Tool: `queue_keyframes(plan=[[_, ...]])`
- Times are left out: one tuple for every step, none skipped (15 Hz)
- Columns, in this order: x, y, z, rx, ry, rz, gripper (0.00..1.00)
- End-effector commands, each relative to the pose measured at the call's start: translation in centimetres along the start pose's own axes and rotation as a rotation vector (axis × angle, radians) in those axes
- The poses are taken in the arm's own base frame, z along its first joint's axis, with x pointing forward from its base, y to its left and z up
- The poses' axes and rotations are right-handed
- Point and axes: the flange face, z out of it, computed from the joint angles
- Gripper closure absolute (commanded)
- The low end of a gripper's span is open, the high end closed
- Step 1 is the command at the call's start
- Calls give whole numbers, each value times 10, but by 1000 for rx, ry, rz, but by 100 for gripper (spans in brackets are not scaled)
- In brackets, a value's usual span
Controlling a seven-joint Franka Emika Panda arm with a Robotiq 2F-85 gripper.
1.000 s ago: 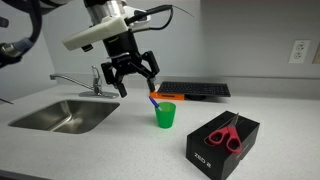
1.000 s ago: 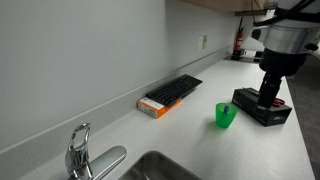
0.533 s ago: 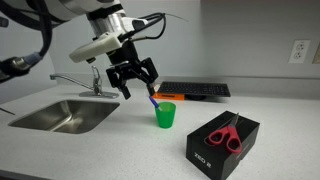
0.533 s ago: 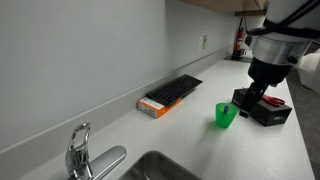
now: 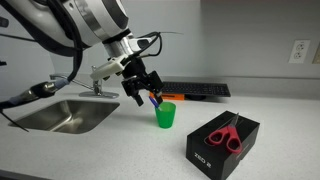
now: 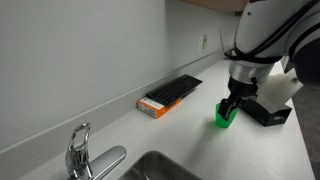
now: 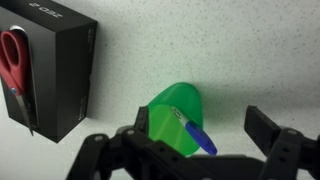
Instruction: Remove the pen from the cup and put it on the counter
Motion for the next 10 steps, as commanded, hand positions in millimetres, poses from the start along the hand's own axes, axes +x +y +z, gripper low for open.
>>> queue_keyframes(plan=[[21,-7,10,-39,33,85,0],[24,-8,13,-48,34,101,0],[27,-9,15,-54,35,114,0],[29,-10,16,-65,35,132,25],[31,-10,17,-66,34,140,26],[32,-11,18,-67,32,151,34],[34,-10,18,-67,29,160,42],[35,-8,17,-66,26,166,50],[35,-6,15,-66,25,173,59],[35,-3,14,-66,24,179,66]])
